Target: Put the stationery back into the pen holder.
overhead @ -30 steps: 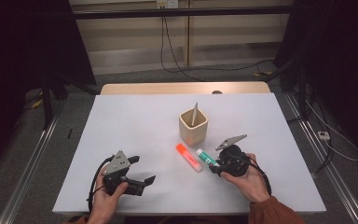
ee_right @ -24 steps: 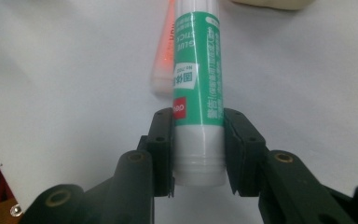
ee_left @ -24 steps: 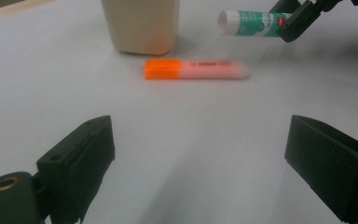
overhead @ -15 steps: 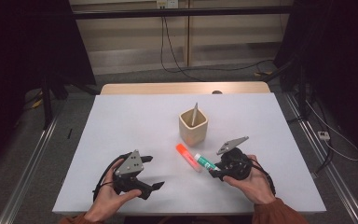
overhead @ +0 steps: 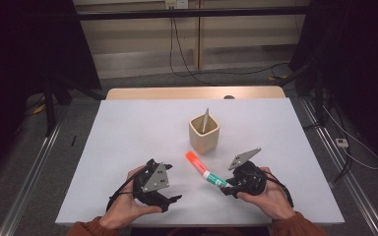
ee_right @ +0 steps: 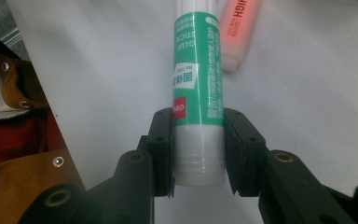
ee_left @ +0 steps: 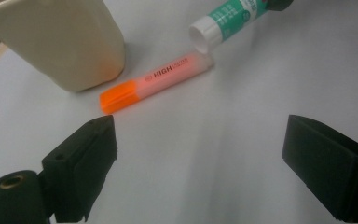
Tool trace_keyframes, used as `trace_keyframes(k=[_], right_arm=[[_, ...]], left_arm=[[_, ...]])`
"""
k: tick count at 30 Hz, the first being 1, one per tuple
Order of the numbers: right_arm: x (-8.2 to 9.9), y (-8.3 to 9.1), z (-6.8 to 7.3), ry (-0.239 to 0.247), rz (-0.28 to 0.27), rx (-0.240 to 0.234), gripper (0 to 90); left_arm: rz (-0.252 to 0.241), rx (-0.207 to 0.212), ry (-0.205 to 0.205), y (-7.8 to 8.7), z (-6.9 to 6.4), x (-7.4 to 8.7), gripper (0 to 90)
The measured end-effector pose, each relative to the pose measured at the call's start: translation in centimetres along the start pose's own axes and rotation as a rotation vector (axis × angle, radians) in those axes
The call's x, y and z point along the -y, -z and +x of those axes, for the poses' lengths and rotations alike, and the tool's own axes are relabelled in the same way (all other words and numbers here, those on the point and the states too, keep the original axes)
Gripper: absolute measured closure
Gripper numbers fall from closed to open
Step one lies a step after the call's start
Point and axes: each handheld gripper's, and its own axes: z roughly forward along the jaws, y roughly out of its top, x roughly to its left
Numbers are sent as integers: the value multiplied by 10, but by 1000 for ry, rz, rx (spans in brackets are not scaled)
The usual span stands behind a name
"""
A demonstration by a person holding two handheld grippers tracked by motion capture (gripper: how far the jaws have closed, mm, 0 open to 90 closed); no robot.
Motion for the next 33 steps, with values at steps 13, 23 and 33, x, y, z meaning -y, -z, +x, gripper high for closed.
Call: trace_keyframes(k=[13, 23, 33], right_arm=[[-13, -1, 7, 41, 7, -23, 658], [-25, -5, 14, 74, 19, -43, 658], [-35, -14, 19, 93, 34, -55, 657]], left_arm=[[40, -59, -171, -22, -5, -21, 136], [76, -107, -290, -28, -15, -26, 195], [99, -136, -419, -31, -30, -25, 299]])
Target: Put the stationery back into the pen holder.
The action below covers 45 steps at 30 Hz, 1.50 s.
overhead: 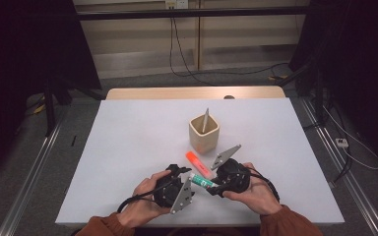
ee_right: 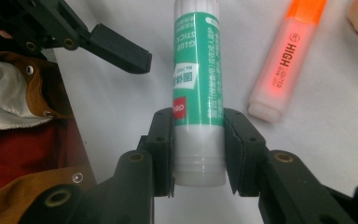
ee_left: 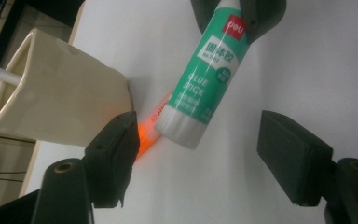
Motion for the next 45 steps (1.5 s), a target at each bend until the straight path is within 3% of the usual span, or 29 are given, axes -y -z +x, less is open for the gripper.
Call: trace_keyframes(k=[2, 5, 6, 7, 10, 11, 15, 22, 23, 25, 28, 32, 33, 38, 42, 43, 44, 45], right_arm=[[-2, -2, 0, 14, 5, 3, 658], [-5, -4, 2, 22, 12, -3, 657], [-6, -5, 2, 24, 15, -3, 658], [-7, -5, 3, 22, 16, -8, 658], [-10, -8, 5, 28, 12, -7, 658], [-11, -8, 6, 34, 12, -5, 658], [-14, -10, 8, 39, 18, -12, 658], [-17, -15, 10, 47, 26, -12, 657], [-17, -15, 10, 45, 26, -13, 657], [-17, -17, 10, 53, 26, -15, 657], [-18, -18, 11, 53, 28, -12, 658], [-18, -18, 11, 57, 24, -10, 658], [-18, -18, 11, 57, 23, -12, 657], [-17, -18, 12, 54, 10, -5, 656], [-16, -15, 10, 43, -22, -9, 655], [-16, -14, 10, 38, -32, -9, 653], [-16, -13, 10, 37, -37, -15, 652], [-15, -12, 10, 35, -39, -22, 651]], left_arm=[[12, -8, -52, 1, 1, -1, 319], [29, -8, -66, 1, -1, 0, 338], [-54, -30, 23, -5, -8, 1, 346], [-3, -18, -36, -2, -5, 0, 354], [3, -14, -59, -2, -4, -2, 373], [-11, -14, -47, -3, -5, -2, 390], [-1, -8, -67, -4, -9, -3, 438], [50, -23, -142, -6, -11, -6, 544], [30, -23, -112, -7, -13, -6, 556], [30, -25, -131, -7, -13, -6, 589], [35, -35, -149, -8, -14, -6, 597], [24, -38, -144, -9, -15, -6, 595], [45, -38, -174, -7, -14, -7, 596], [39, -51, -182, -10, -16, -7, 617], [30, -39, -154, -11, -16, -7, 648], [6, -30, -118, -13, -18, -6, 657], [30, -20, -146, -10, -16, -7, 660], [21, -20, -129, -10, -16, -7, 662]])
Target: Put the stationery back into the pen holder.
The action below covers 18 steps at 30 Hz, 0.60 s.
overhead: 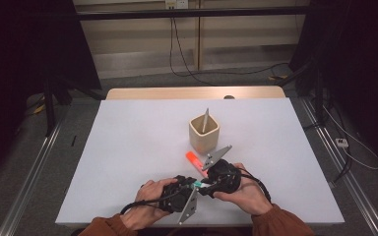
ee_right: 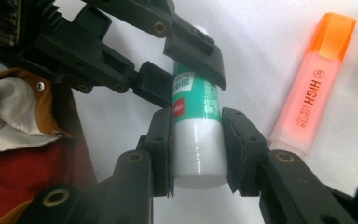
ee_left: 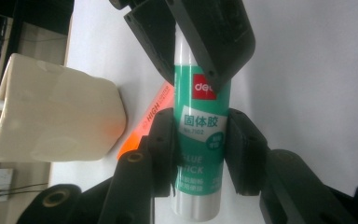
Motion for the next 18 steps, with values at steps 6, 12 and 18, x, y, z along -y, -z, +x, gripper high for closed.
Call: trace_keyframes(k=[6, 12, 18], right_arm=[[4, 4, -4, -39, -53, 4, 540], [11, 7, -10, -54, -94, 34, 411], [18, 8, -13, -79, -117, 52, 307]], left_arm=[[-29, 44, 96, 1, 6, 5, 664], [-52, 70, 188, 1, 10, 13, 664], [-83, 86, 277, 3, 16, 17, 664]])
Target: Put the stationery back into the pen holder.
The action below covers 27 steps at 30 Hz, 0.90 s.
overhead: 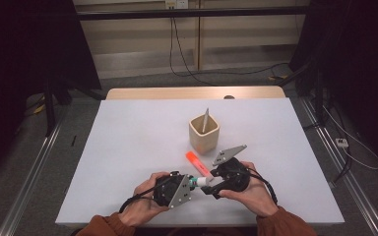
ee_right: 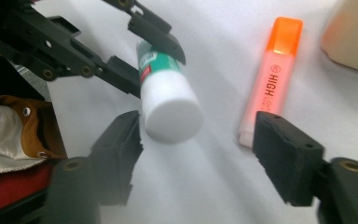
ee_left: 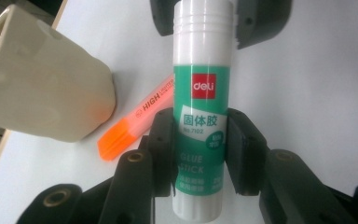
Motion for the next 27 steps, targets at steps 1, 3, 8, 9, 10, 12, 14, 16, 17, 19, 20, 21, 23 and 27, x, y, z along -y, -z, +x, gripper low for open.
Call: trace_keyframes(k=[1, 3, 8, 9, 10, 12, 14, 16, 17, 19, 20, 21, 23, 27], right_arm=[[1, 0, -1, 0, 1, 3, 293], [2, 1, -1, -7, -7, 12, 287], [6, 6, -7, -37, -28, 26, 239], [7, 7, -9, -50, -34, 34, 215], [8, 8, -10, -56, -36, 47, 196], [10, 11, -13, -69, -50, 64, 185], [12, 13, -14, -80, -55, 82, 158], [16, 16, -16, -94, -67, 107, 144], [18, 17, -18, -101, -67, 108, 140], [21, 20, -21, -115, -72, 119, 124], [23, 22, -22, -126, -73, 120, 116], [26, 23, -24, -135, -79, 124, 115], [29, 26, -25, -144, -84, 134, 115], [36, 30, -28, -162, -100, 160, 111]], left_arm=[[-6, 1, 16, 0, 1, 1, 664], [-9, 6, 40, 2, 4, 2, 664], [-28, 11, 116, 7, 10, 7, 664], [-35, 11, 135, 8, 12, 8, 664], [-37, 14, 155, 9, 13, 9, 664], [-48, 15, 190, 11, 16, 10, 664], [-64, 21, 227, 12, 19, 12, 663], [-77, 32, 257, 14, 21, 14, 663], [-84, 36, 272, 15, 22, 15, 664], [-103, 41, 308, 15, 23, 16, 664], [-108, 49, 325, 17, 23, 17, 664], [-115, 52, 342, 17, 24, 18, 664], [-123, 60, 377, 19, 24, 19, 663], [-152, 65, 431, 22, 26, 22, 663]])
